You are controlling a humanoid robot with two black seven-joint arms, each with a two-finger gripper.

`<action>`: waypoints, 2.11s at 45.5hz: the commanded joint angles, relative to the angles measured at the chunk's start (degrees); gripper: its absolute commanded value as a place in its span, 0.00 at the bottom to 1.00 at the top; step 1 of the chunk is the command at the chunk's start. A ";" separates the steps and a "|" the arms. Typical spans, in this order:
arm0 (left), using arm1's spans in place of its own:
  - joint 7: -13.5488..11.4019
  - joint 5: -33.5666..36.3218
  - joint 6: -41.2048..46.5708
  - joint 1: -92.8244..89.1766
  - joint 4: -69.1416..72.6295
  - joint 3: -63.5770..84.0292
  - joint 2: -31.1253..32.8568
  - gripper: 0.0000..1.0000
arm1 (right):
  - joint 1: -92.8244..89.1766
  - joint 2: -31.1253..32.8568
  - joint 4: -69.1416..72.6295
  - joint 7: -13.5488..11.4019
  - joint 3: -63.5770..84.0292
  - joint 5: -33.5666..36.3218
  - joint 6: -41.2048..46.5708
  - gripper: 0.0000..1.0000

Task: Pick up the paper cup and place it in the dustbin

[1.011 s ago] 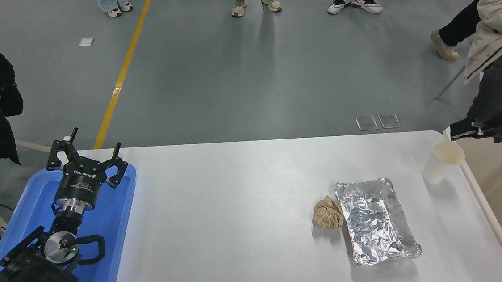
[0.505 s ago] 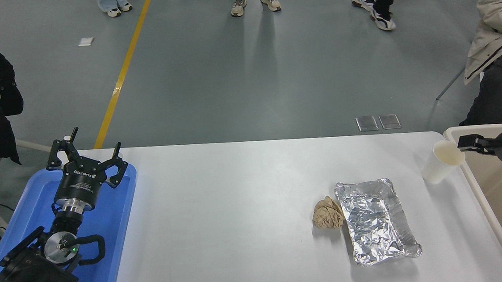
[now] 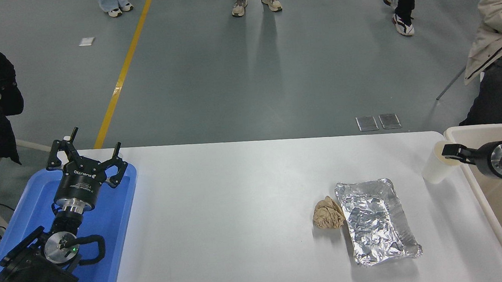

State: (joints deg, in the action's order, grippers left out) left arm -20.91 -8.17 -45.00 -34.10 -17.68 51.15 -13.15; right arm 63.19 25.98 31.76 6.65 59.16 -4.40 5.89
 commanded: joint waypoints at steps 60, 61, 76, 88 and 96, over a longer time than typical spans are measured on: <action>0.08 0.00 0.00 0.00 0.02 0.00 -0.03 1.00 | 34.61 18.05 19.83 3.55 7.01 -16.34 11.06 0.00; 0.08 0.00 0.00 0.00 0.02 0.00 -0.03 1.00 | 36.28 18.49 19.83 3.55 7.45 -16.34 12.56 0.00; 0.00 0.00 0.00 0.00 0.02 0.00 -0.03 1.00 | 52.73 20.34 19.83 3.55 13.08 -18.18 23.38 0.00; 0.00 0.00 0.00 0.00 0.02 0.00 -0.03 1.00 | 53.61 20.25 19.83 3.55 13.79 -18.45 23.47 0.00; 0.00 0.00 0.00 0.00 -0.07 0.00 -0.03 1.00 | 53.18 20.16 19.31 3.37 13.70 -18.54 22.86 0.00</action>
State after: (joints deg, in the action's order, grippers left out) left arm -20.92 -8.17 -45.00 -34.10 -17.67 51.15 -13.18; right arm 115.20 46.01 51.42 10.19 72.30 -22.54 28.48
